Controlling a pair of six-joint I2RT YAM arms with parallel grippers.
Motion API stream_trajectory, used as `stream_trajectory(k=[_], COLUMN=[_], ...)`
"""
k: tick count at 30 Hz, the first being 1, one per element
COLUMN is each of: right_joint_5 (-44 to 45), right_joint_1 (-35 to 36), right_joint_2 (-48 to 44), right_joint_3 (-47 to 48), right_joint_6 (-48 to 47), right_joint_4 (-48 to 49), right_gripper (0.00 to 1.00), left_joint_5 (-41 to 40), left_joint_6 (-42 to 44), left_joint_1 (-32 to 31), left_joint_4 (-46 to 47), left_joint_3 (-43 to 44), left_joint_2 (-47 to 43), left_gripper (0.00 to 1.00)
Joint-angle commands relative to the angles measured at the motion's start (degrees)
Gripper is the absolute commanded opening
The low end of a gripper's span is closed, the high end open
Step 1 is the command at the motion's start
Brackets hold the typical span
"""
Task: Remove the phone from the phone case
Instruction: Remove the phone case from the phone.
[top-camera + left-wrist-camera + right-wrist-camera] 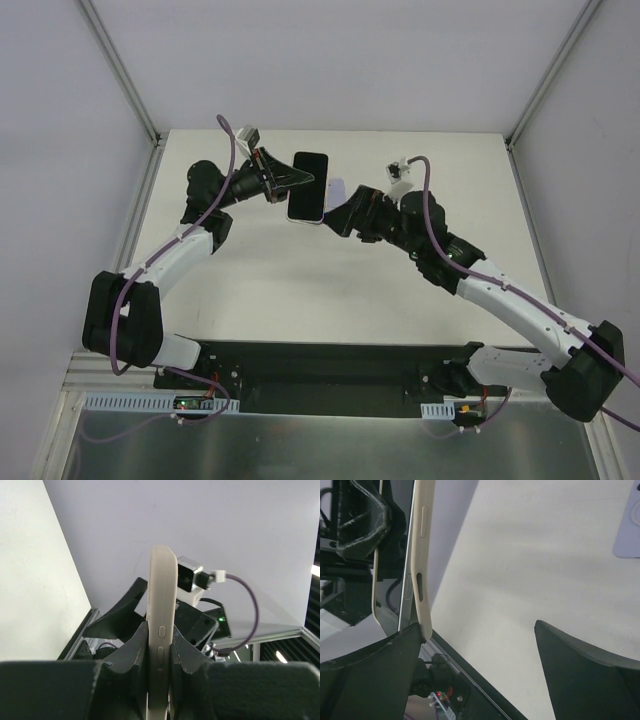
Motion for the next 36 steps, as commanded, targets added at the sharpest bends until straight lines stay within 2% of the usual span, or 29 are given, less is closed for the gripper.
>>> stream_trajectory(k=[1, 3, 9, 13, 22, 23, 24, 25, 26, 29, 33, 36], right_joint_5=[-6.5, -8.6, -13.0, -15.1, -19.8, -20.5, -22.1, -22.5, -22.7, -21.9, -21.9, -21.8], right_joint_1=[-4.5, -5.5, -5.6, -5.2, -4.7, -4.7, -4.7, -4.7, -4.7, -5.0, -5.7, -6.1], right_joint_2=[1.2, 2.4, 8.9, 13.2, 20.5, 21.2, 22.7, 23.4, 23.9, 24.4, 23.0, 21.3], right_joint_3=[-10.8, -11.9, -10.4, -7.7, -0.8, 0.5, 1.9, 4.4, 5.2, 5.5, 4.7, 3.9], right_joint_6=[13.8, 15.9, 23.4, 26.0, 27.1, 26.9, 26.7, 25.4, 25.0, 24.5, 23.5, 22.3], right_joint_4=[26.3, 32.5, 41.3, 43.5, 45.4, 43.8, 42.0, 40.7, 38.8, 38.6, 38.3, 36.7], right_gripper=[0.96, 0.96, 0.98, 0.91, 0.87, 0.76, 0.69, 0.55, 0.5, 0.36, 0.3, 0.13], left_joint_5=[2.2, 2.1, 1.8, 1.3, 1.2, 1.2, 0.9, 0.6, 0.3, 0.3, 0.3, 0.2], left_joint_6=[-5.8, -5.9, -5.4, -4.8, -2.9, -2.6, -1.5, -1.1, -0.9, -0.5, 0.5, 0.9], left_joint_1=[-2.2, -2.2, -2.3, -3.2, -4.9, -5.3, -6.1, -6.5, -6.9, -7.8, -7.8, -7.8], left_joint_4=[7.1, 7.4, 8.7, 8.8, 7.8, 7.2, 6.7, 5.8, 5.7, 5.3, 4.1, 4.0], left_joint_3=[-0.1, -0.7, -2.7, -4.5, -5.4, -5.4, -5.4, -5.4, -5.2, -4.6, -5.5, -6.2], left_joint_2=[-5.3, -5.3, -5.2, -5.3, -4.9, -4.9, -4.8, -4.6, -4.4, -3.7, -3.9, -4.0], left_gripper=[0.0, 0.0, 0.0, 0.0, 0.0, 0.0, 0.0, 0.0, 0.0, 0.0, 0.0, 0.0])
